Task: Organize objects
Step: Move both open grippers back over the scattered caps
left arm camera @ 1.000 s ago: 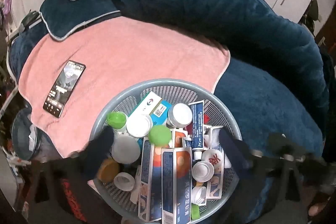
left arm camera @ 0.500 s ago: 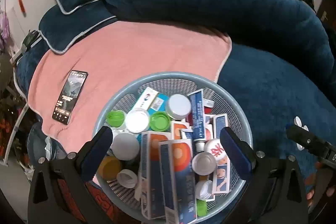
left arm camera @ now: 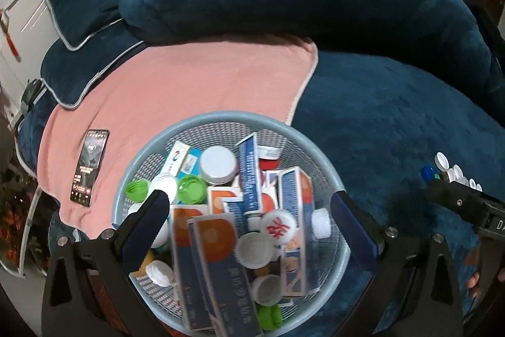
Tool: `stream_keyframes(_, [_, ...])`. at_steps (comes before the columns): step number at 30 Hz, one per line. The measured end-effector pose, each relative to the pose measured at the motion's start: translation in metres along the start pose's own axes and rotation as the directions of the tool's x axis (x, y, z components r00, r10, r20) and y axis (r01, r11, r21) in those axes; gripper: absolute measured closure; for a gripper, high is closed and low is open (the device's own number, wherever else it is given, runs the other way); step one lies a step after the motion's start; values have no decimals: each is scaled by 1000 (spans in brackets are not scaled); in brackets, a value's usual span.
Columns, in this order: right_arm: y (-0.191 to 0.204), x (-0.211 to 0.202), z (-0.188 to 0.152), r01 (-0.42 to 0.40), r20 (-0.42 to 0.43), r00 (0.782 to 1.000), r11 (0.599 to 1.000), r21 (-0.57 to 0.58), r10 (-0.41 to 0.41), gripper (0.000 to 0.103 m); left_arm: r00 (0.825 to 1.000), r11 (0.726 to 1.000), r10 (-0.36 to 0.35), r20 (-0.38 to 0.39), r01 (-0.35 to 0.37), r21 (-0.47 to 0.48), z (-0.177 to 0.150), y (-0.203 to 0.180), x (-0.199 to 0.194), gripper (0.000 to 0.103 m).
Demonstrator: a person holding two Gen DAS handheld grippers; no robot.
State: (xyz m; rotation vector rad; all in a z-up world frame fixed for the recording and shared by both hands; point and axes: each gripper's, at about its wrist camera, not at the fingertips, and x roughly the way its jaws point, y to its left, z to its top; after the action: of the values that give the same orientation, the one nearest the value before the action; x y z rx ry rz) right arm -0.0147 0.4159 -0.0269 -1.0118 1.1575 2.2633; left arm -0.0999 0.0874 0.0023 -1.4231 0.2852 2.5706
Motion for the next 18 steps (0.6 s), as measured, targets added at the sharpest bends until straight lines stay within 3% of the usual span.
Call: stream_keyframes(18, [-66,-19,-13,77,-28,997,997,11,-76,0,1000,984,-29,5,28,176,4,-86,-7,1])
